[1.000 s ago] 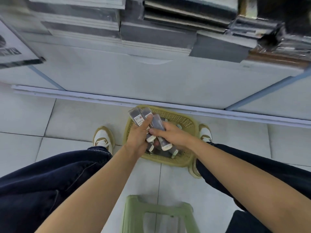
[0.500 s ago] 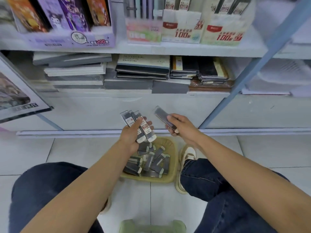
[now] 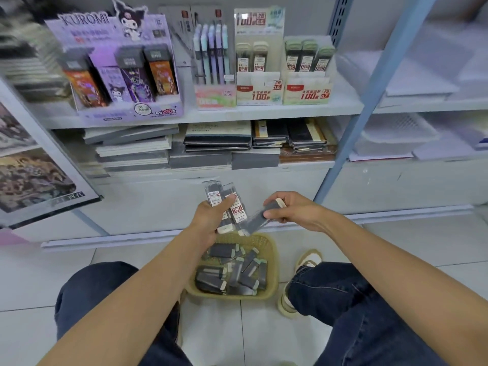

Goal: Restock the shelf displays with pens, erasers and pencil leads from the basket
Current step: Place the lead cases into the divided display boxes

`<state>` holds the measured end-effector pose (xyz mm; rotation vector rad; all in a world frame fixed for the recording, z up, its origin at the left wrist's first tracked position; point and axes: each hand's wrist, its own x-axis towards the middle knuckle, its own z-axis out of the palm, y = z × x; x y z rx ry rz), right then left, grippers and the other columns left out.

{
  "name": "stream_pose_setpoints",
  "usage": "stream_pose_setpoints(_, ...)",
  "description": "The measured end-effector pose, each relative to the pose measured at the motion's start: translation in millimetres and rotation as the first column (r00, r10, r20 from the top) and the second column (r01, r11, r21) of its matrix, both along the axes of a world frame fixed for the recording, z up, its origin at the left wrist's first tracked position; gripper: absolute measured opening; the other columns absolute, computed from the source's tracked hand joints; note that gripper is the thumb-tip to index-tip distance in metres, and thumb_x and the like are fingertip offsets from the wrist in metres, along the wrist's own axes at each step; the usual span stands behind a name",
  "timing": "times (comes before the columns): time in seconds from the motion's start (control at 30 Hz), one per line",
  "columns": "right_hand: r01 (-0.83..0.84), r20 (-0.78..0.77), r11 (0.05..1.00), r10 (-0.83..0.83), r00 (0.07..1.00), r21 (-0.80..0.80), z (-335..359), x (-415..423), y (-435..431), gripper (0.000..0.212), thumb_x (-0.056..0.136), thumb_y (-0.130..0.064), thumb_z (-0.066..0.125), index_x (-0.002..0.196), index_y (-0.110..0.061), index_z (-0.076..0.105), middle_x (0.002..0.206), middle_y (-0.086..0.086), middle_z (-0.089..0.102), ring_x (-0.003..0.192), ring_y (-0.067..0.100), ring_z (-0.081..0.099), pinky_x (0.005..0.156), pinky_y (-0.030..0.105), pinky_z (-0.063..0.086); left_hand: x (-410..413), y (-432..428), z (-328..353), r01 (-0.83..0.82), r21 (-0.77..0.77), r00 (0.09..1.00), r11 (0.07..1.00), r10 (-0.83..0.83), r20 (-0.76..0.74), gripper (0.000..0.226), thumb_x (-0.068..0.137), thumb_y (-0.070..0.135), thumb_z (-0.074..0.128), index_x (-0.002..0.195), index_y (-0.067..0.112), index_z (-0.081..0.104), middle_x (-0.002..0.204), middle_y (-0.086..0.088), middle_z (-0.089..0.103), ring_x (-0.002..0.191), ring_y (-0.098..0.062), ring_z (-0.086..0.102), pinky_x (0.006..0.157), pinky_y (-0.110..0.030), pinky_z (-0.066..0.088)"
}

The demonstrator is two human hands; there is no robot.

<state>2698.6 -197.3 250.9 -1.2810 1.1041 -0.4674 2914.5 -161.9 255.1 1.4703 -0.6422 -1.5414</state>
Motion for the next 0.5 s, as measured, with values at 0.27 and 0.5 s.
stream_pose_setpoints(0.27,-0.156,0.006,0.988,0.156,0.988,-0.003,23,2,11,0.012,0.095,-0.015,0.059,0.102,-0.009,0.066,0.074,-0.002,0.052,0.06,0.007,0.043,0.057,0.017,0.04,4,20,8,0.16,-0.089,0.968,0.983,-0.138,0.207,0.022,0.092,0.02,0.065,0.103,0.002,0.067,0.088,-0.013,0.075,0.076,-0.017,0.073,0.066,-0.025,0.058)
stream_pose_setpoints(0.5,0.094,0.264,0.993,-0.108,0.958,0.066,26,7,19,0.019,0.095,0.003,0.05,0.108,-0.002,0.063,0.099,0.014,0.068,0.045,0.006,0.028,0.041,0.013,0.027,-1,30,10,0.186,-0.092,0.963,0.978,-0.163,0.213,0.012,0.092,0.023,0.065,0.09,0.011,0.069,0.078,0.001,0.075,0.07,-0.012,0.07,0.065,-0.024,0.052)
